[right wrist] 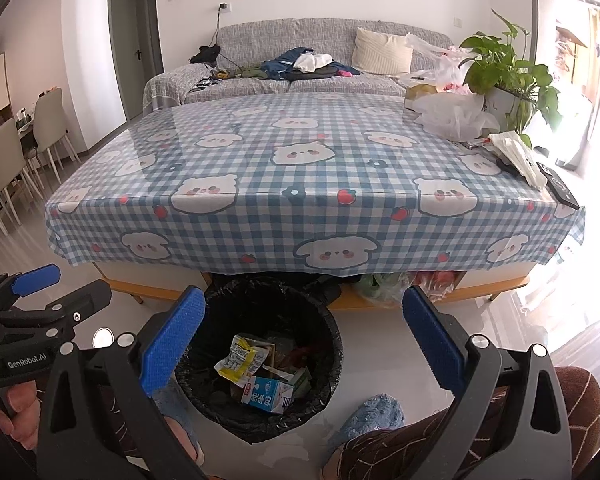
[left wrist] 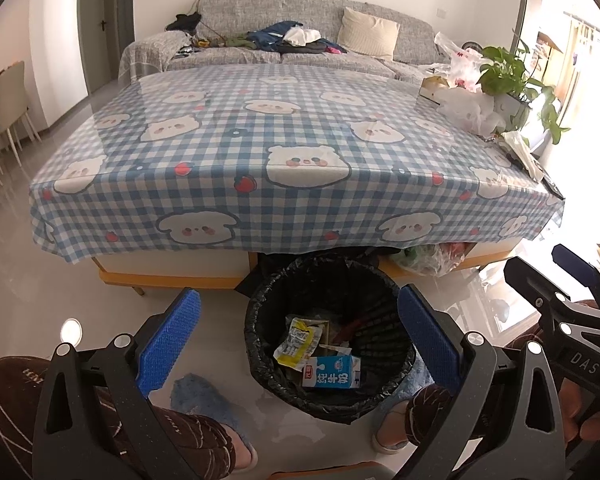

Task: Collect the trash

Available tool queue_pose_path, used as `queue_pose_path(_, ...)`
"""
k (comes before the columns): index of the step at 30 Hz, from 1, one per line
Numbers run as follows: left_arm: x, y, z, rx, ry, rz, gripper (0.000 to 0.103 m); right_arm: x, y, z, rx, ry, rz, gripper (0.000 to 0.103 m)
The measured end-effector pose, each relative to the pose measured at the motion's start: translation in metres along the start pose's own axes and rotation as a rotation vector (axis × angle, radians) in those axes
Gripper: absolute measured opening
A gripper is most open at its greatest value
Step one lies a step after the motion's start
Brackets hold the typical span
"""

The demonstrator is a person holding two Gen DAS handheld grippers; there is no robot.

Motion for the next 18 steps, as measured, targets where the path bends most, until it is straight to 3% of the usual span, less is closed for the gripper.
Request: queue_pose_path(18, 0.0021, 0.0011, -0.0011, -0.005, 0.002, -0.007, 0.097, 0.0018, 0.0022, -0.0012, -0.002, 0.003, -0.003, 0.095)
Point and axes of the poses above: each gripper's, at about its wrist camera, not at the fingertips, and y roughly the way its jaws point, x to its right, z to its top, the point moved 8 cm from there along y, roughly the way its jaws point, and after that the axes turned 3 degrees about -x, right-handed, at the moved point
